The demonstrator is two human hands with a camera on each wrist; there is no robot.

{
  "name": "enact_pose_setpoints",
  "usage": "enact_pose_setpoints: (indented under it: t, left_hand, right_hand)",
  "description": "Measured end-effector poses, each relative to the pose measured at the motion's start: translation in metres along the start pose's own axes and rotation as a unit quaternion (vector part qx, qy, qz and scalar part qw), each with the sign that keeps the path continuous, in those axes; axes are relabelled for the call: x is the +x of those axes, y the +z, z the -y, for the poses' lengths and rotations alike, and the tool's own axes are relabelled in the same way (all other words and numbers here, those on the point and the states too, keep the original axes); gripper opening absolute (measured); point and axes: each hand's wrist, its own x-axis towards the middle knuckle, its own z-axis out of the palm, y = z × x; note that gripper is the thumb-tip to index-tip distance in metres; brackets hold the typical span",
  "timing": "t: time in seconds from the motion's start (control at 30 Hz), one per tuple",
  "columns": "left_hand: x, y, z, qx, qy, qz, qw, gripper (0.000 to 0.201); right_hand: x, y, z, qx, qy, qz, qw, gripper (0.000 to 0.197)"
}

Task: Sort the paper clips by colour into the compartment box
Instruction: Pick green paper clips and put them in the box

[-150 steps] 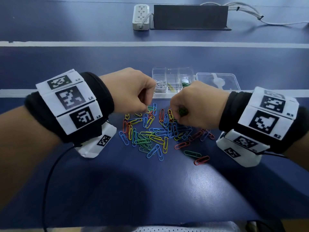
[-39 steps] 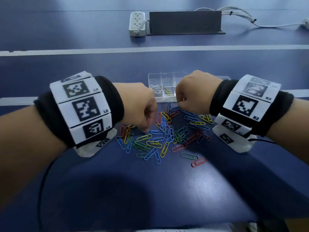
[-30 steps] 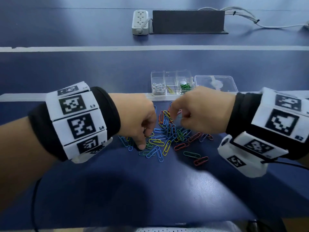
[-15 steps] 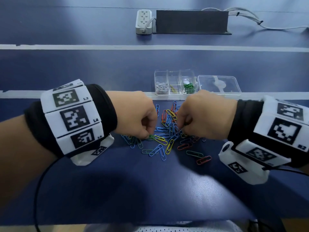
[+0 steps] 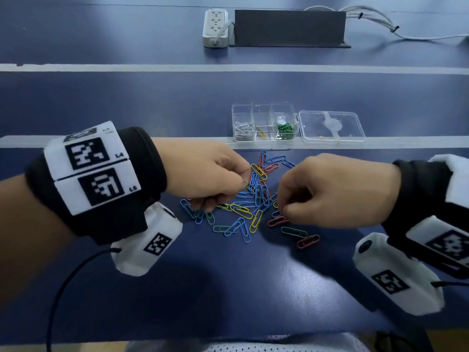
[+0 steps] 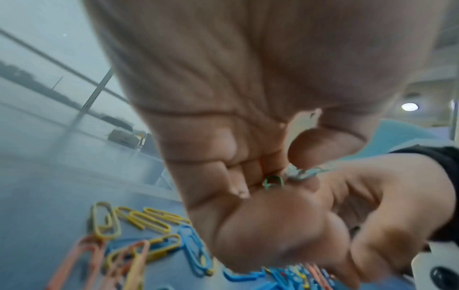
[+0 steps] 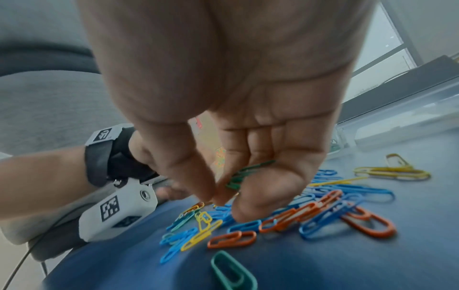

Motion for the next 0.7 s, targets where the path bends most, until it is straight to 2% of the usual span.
enact_pose_setpoints:
  t: [0.1,0.17,0.27,0.37,0.5,0.57,0.7]
  left_hand:
    - [-0.002,0.002,0.001,-0.081,0.021,0.039,0.996,0.012]
    - [-0.003,0.004,0.005,-0.098,0.035,0.057,0.993,0.017]
    - [-0.004,0.005,0.01,-0.129,0.043,0.065,0.988,0.012]
    - [-0.009,0.001,0.013,-0.138,0.046,0.05,0.988,0.008]
    - [-0.012,-0.003,0.018,-0.074,0.024,-0.002,0.997,0.015]
    - [-0.013,-0.004,0.02,-0.041,-0.003,-0.016,0.999,0.013]
    - [-0.017,-0.005,0.024,-0.041,-0.033,-0.03,0.998,0.017]
  right_hand:
    - [-0.003,0.007,0.001,-0.069,-0.011,0.009,0.998,0.011]
    - [-0.003,0.011,0.002,-0.111,-0.022,0.012,0.994,0.015]
    - [-0.001,0.012,0.005,-0.13,-0.033,-0.001,0.991,0.011]
    - [-0.001,0.01,0.008,-0.133,-0.039,-0.005,0.99,0.01]
    - [0.003,0.006,0.015,-0.104,-0.065,-0.053,0.991,0.003]
    - [0.009,0.005,0.019,-0.075,-0.069,-0.061,0.993,0.018]
    - [0.021,0.01,0.033,-0.027,-0.081,-0.042,0.995,0.021]
